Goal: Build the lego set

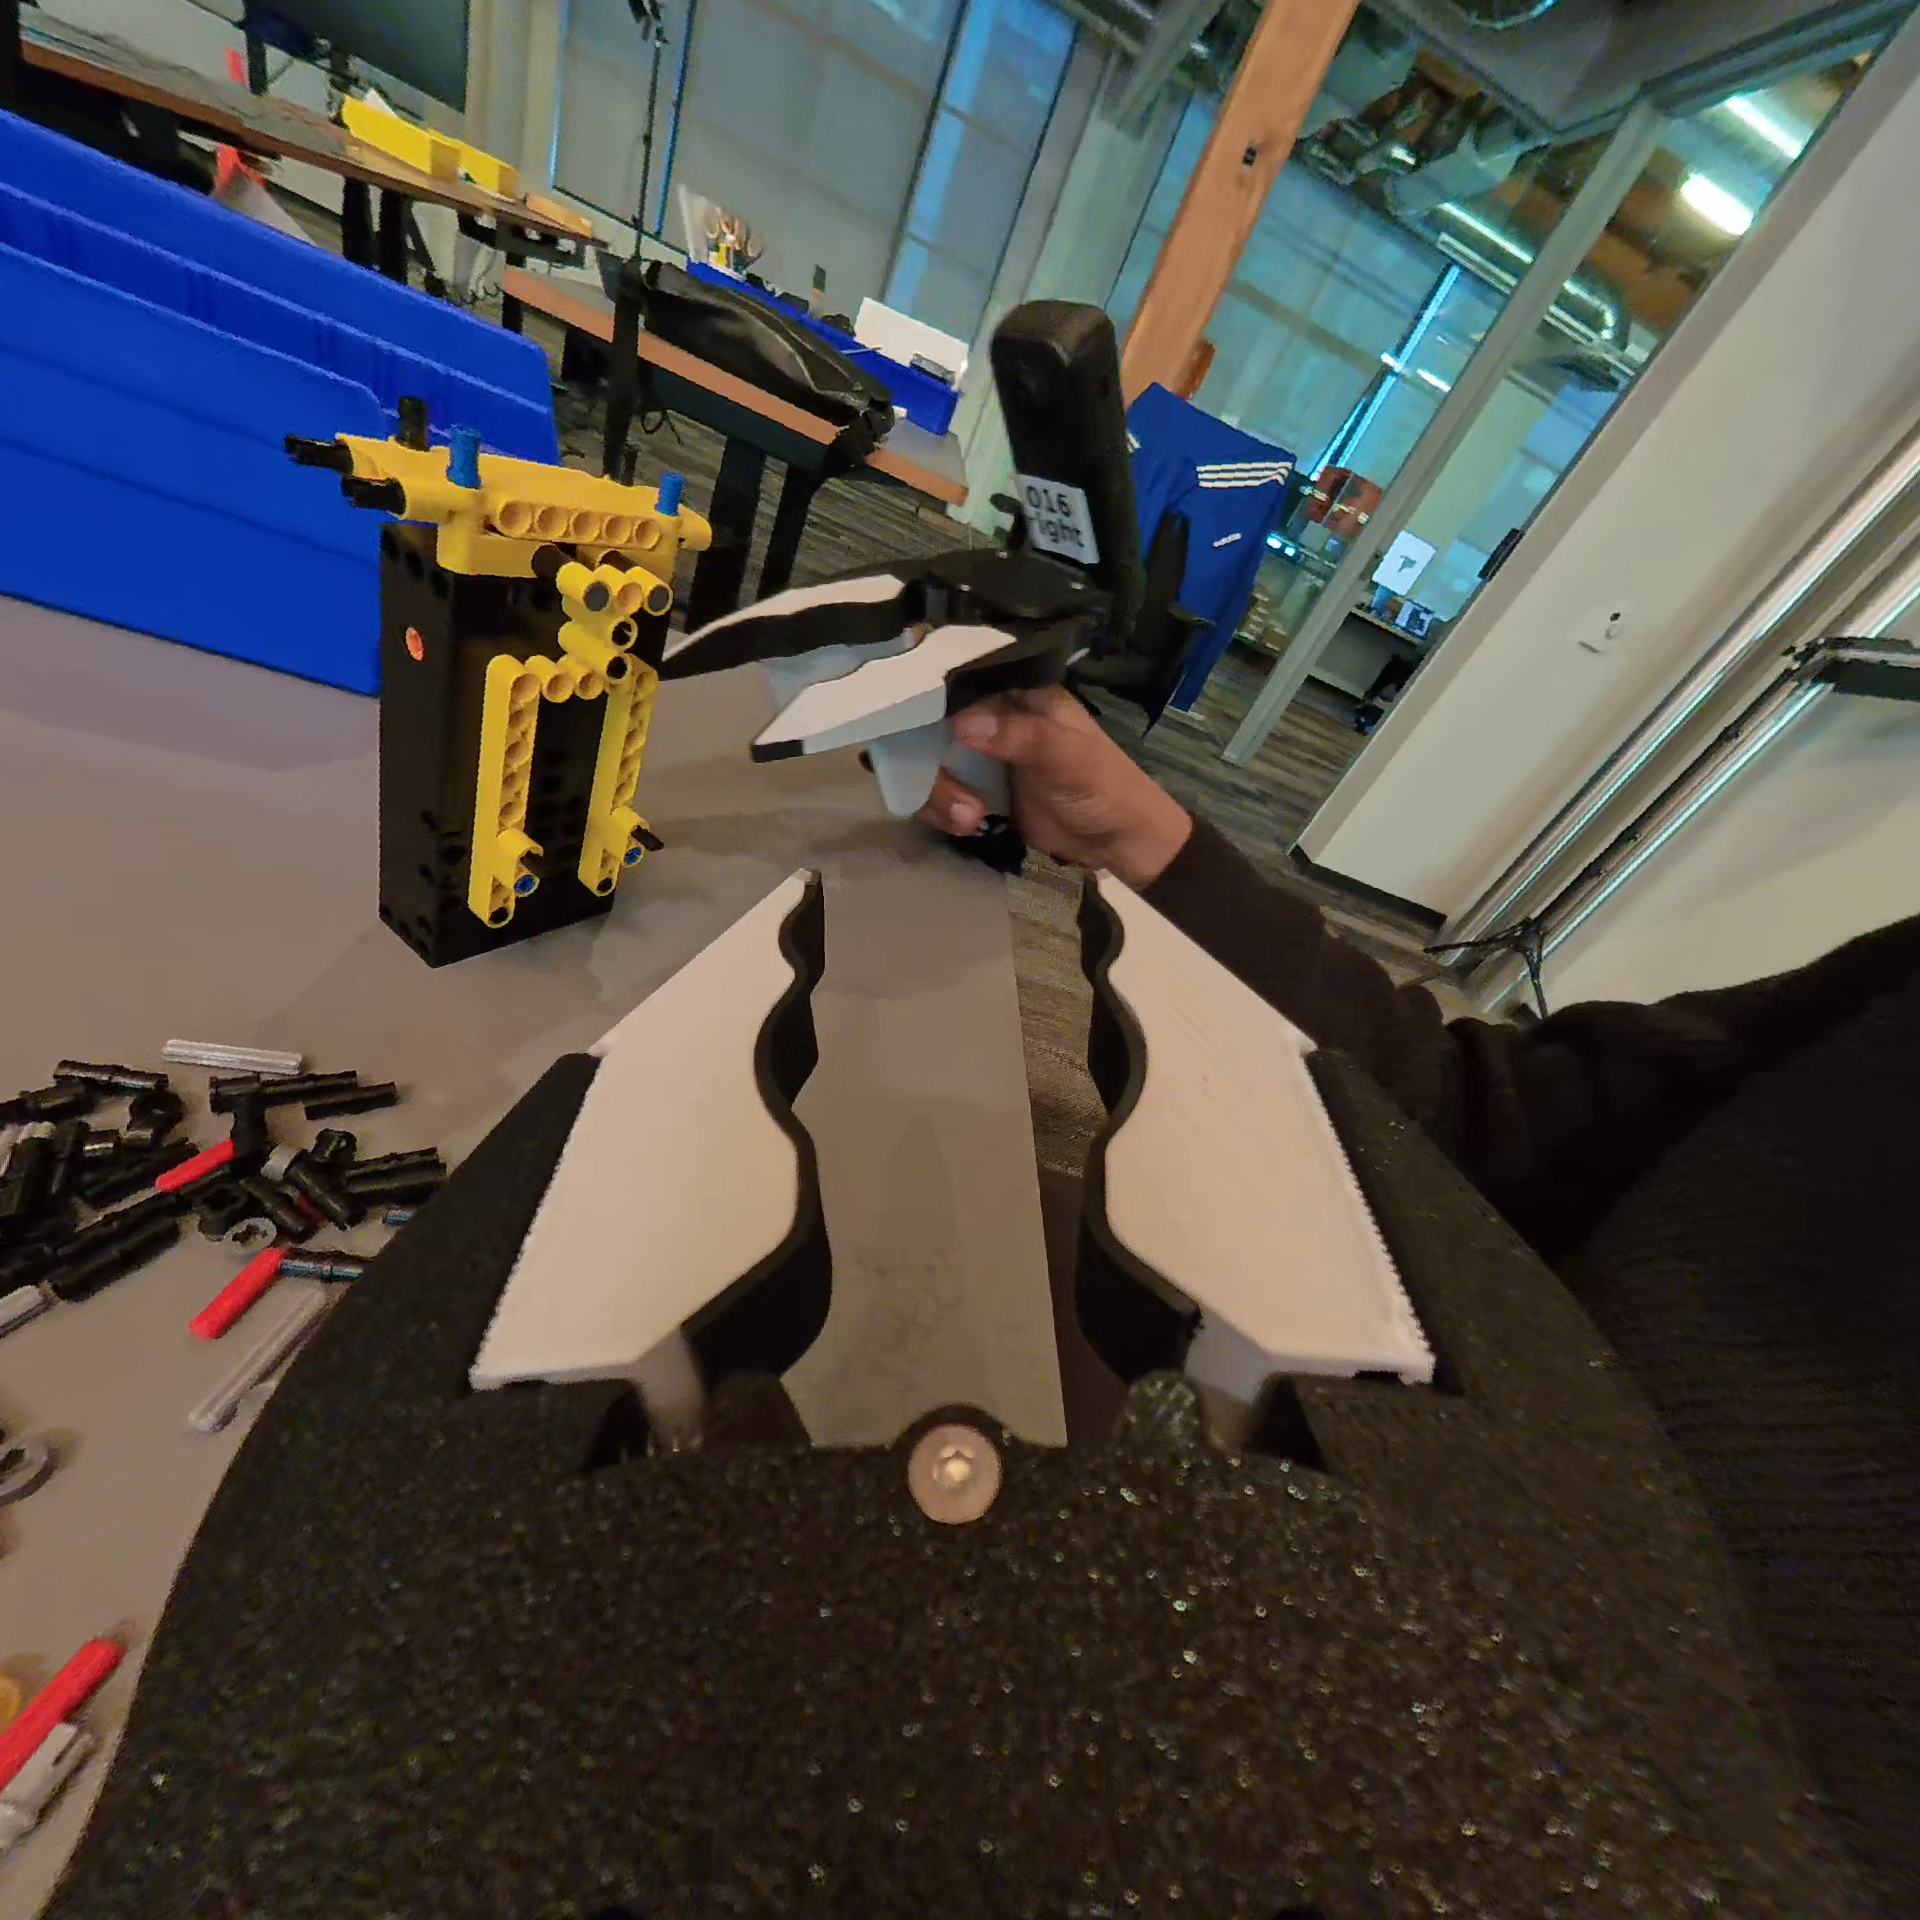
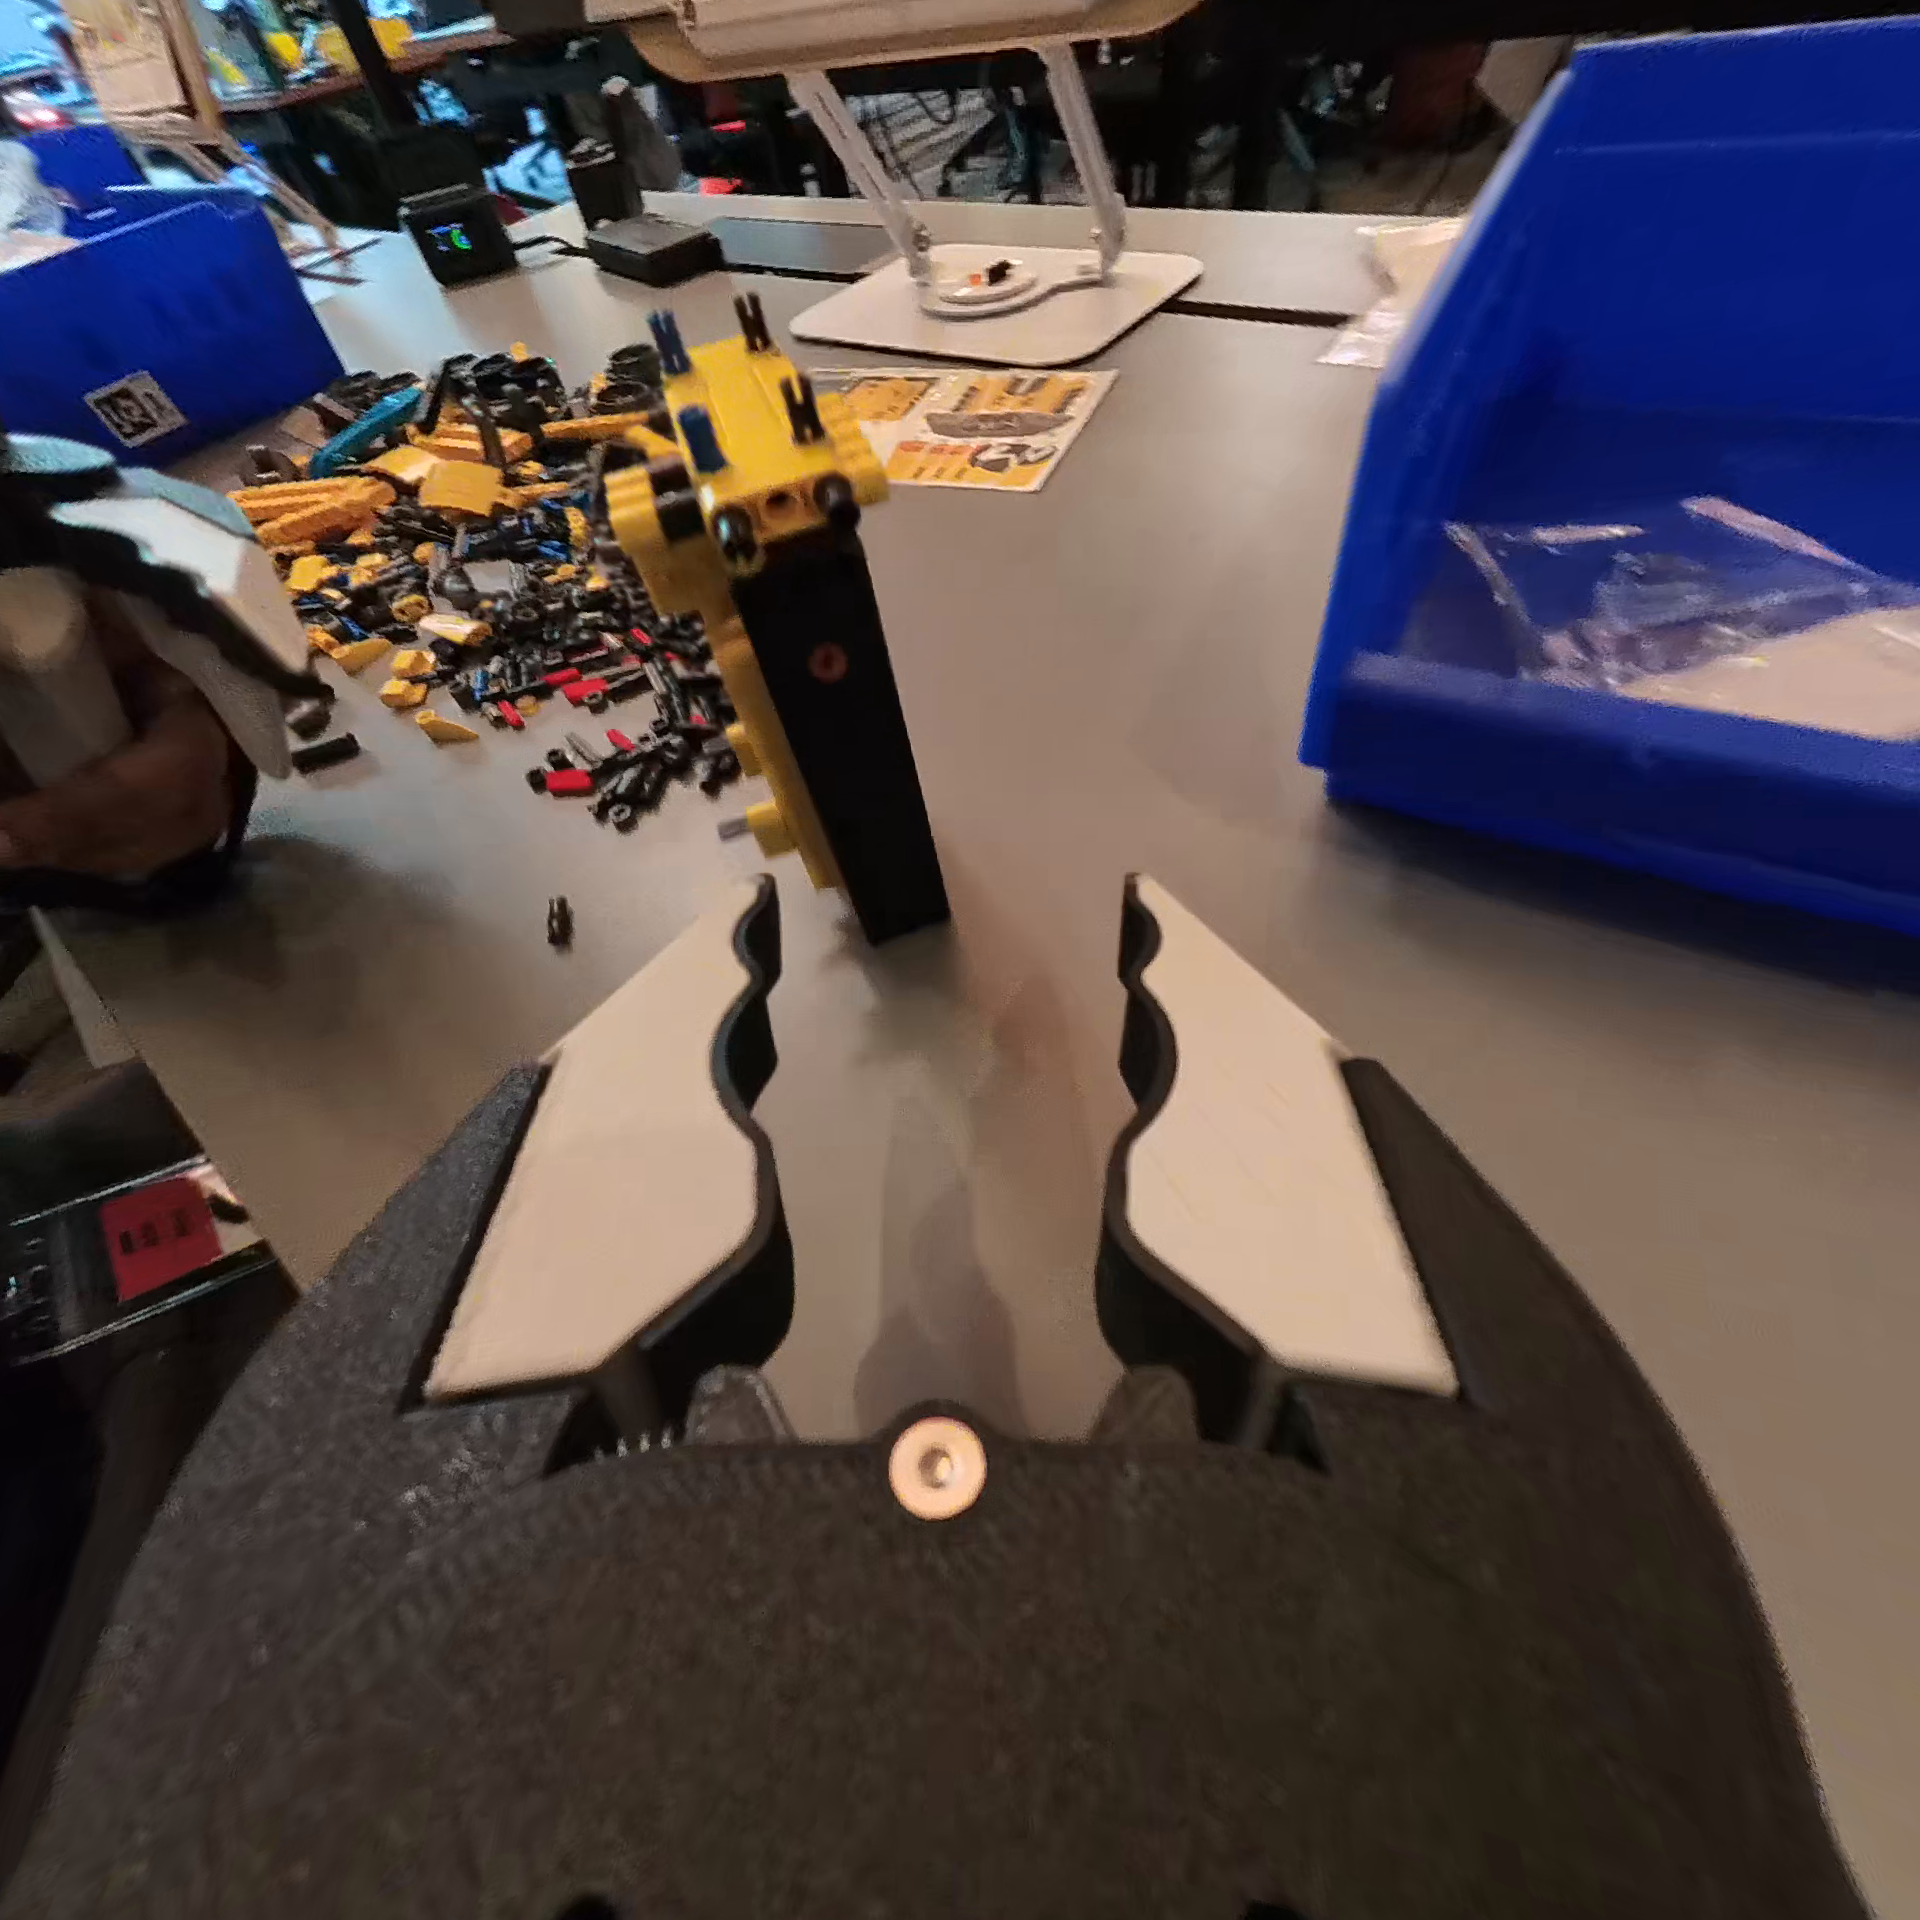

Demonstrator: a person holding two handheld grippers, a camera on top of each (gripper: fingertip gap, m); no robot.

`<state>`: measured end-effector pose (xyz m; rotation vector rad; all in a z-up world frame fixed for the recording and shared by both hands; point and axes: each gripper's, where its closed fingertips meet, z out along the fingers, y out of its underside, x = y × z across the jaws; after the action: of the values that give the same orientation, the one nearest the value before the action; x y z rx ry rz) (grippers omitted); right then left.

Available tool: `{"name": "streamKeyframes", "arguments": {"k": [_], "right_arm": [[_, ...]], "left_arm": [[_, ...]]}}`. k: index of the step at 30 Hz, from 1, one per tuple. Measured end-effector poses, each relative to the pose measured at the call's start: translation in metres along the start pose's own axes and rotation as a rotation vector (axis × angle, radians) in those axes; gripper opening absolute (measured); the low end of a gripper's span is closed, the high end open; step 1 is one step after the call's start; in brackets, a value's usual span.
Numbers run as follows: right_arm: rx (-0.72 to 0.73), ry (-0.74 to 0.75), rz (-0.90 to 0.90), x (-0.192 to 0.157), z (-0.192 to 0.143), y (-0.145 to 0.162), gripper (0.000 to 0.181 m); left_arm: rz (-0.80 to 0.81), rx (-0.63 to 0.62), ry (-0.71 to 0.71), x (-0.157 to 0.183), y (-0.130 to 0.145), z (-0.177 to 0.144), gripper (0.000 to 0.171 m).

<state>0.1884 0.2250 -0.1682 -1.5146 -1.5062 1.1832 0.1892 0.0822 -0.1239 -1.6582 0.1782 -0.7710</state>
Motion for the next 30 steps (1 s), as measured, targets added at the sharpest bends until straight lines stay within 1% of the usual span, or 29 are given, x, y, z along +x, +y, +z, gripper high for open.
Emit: {"name": "streamKeyframes", "arguments": {"k": [4, 7, 10, 13, 17, 20, 23, 30], "right_arm": [[0.01, 0.101, 0.007, 0.012, -0.035, 0.01, 0.066], [0.024, 0.152, 0.009, 0.013, -0.056, 0.011, 0.066], [0.027, 0.194, -0.009, 0.01, -0.071, 0.013, 0.066], [0.011, 0.23, -0.028, 0.007, -0.078, 0.016, 0.066], [-0.052, 0.282, -0.046, 0.004, -0.073, 0.025, 0.066], [-0.149, 0.357, -0.126, 0.003, -0.064, 0.034, 0.066], [-0.205, 0.414, -0.206, 0.0, -0.057, 0.036, 0.066], [-0.188, 0.36, -0.218, -0.014, -0.036, 0.03, 0.066]], "left_arm": [[0.019, -0.023, 0.004, 0.003, 0.003, 0.006, 0.049], [0.067, -0.027, -0.038, 0.001, 0.003, 0.008, 0.05], [0.11, -0.005, -0.079, -0.002, 0.0, 0.008, 0.053], [0.118, -0.01, -0.088, -0.003, 0.0, 0.009, 0.054], [0.118, -0.004, -0.093, -0.003, -0.001, 0.009, 0.055], [0.11, 0.004, -0.097, -0.004, -0.002, 0.008, 0.056], [0.108, 0.016, -0.1, -0.005, -0.003, 0.007, 0.056], [0.126, 0.027, -0.117, -0.006, -0.005, 0.001, 0.057]]}}
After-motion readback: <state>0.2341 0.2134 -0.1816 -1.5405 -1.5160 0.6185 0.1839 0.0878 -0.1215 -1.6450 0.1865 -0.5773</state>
